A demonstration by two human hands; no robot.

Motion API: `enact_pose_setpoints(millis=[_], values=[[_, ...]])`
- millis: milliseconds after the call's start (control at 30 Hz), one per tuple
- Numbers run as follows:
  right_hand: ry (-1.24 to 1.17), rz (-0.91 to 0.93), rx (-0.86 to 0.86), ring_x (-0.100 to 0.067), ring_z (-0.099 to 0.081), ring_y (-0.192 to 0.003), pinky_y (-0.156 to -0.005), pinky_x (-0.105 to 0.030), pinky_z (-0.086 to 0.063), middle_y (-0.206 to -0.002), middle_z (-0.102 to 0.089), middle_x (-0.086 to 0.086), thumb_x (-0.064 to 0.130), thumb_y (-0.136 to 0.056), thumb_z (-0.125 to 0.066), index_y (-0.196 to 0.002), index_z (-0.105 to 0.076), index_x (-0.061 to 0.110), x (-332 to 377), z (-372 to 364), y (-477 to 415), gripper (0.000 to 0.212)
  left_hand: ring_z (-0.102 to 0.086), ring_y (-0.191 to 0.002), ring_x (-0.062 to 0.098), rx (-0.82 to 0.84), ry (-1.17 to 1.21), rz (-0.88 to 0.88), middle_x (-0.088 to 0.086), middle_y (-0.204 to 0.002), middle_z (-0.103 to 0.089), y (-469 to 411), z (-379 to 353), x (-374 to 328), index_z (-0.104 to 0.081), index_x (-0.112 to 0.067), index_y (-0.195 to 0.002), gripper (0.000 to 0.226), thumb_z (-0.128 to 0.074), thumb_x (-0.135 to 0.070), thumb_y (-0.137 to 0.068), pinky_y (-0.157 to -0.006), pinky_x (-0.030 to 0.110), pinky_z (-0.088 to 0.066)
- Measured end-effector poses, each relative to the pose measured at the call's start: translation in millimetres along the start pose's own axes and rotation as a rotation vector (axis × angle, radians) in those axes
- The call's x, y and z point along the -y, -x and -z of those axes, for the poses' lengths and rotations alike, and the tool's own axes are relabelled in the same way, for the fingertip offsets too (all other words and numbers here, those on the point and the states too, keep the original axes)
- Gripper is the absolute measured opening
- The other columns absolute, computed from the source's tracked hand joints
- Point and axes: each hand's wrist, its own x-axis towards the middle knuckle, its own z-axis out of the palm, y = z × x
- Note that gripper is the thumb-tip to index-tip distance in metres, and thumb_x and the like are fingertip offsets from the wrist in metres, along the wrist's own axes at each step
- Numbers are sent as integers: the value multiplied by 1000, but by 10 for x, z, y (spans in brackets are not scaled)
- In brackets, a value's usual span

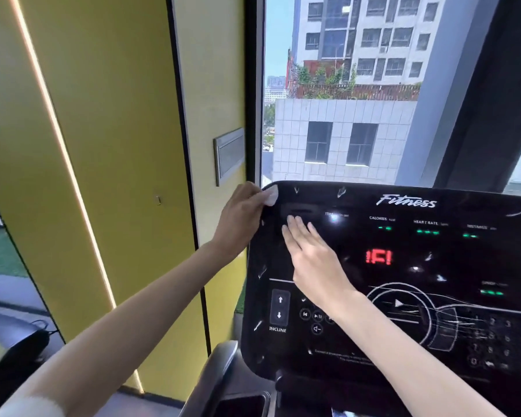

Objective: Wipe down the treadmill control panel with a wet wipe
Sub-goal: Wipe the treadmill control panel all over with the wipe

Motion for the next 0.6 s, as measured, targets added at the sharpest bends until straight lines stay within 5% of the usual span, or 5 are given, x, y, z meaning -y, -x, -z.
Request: enact_pose_setpoints(millis=[133,267,367,500,600], values=[[11,28,19,-35,-49,-122,-101,-48,-40,-127,-53,-28,-10,-51,-67,-119,-56,-10,-22,38,10,69,-48,-85,23,119,-61,-250,7,-97,-50,-9,16,-43,-64,-2,-107,28,-45,-2,-87,-58,39,-53],[24,54,29,-37,-46,-124,-100,-49,-41,-131,-49,-29,-7,-57,-57,-122,-52,-12,-28,35,21,66,-53,-82,26,68,-40,-45,15,-91,-57,-68,74,-52,-65,-2,-108,25,-48,-2,-89,-60,43,-53],[29,64,27,-37,-47,-124,-100,-48,-42,-129,-51,-29,-5,-59,-55,-122,-53,-12,-37,26,27,63,-51,-86,24,248,-100,-263,13,-95,-56,13,92,-102,-62,-5,-111,32,-38,-8,-89,-58,41,-53],[120,106,48,-35,-43,-128,-103,-45,-39,-136,-45,-27,-3,-66,-57,-127,-48,-10,-57,29,43,62,-57,-77,29,93,-6,-28,14,-89,-58,-50,144,-32,-63,-14,-110,28,-47,-5,-87,-59,41,-53],[173,105,75,-34,-43,-128,-106,-42,-37,-135,-46,-26,0,-63,-70,-128,-48,-9,-59,20,29,69,-55,-80,27,283,-54,-206,13,-90,-57,73,164,-125,-66,-6,-109,30,-43,-5,-88,-62,41,-52]])
